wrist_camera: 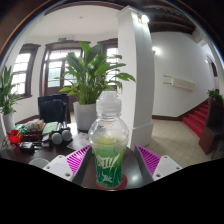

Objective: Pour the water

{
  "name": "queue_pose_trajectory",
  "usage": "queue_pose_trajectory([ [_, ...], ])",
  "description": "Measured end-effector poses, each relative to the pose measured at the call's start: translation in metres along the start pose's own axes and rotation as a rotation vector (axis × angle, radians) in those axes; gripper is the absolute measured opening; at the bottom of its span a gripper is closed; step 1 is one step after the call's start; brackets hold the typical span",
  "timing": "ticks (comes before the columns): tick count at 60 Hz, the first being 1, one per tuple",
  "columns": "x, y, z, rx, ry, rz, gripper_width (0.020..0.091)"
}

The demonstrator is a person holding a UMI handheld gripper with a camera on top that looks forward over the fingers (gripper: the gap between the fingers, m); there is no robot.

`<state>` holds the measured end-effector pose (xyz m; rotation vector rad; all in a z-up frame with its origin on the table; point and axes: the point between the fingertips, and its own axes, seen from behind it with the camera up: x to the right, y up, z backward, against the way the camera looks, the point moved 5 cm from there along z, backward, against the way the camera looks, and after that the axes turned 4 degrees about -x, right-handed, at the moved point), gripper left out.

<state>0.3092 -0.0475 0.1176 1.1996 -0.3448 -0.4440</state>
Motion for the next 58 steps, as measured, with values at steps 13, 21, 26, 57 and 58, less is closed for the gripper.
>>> queue_pose_trajectory([
  [13, -0.014, -0.015, 0.080, -0.035, 0.087, -0.001, 0.0856],
  [21, -0.022, -0.028, 0.140, -0.091, 0.124, 0.033, 0.0849],
  [26, -0.027, -0.034, 0.177, -0.112, 0.130, 0.066, 0.0848],
  [57, -0.066, -0.021, 0.275, -0.068, 0.235, 0.061, 0.0830],
  [58, -0.068, -0.021, 0.276, -0.068, 0.236, 0.062, 0.0827],
])
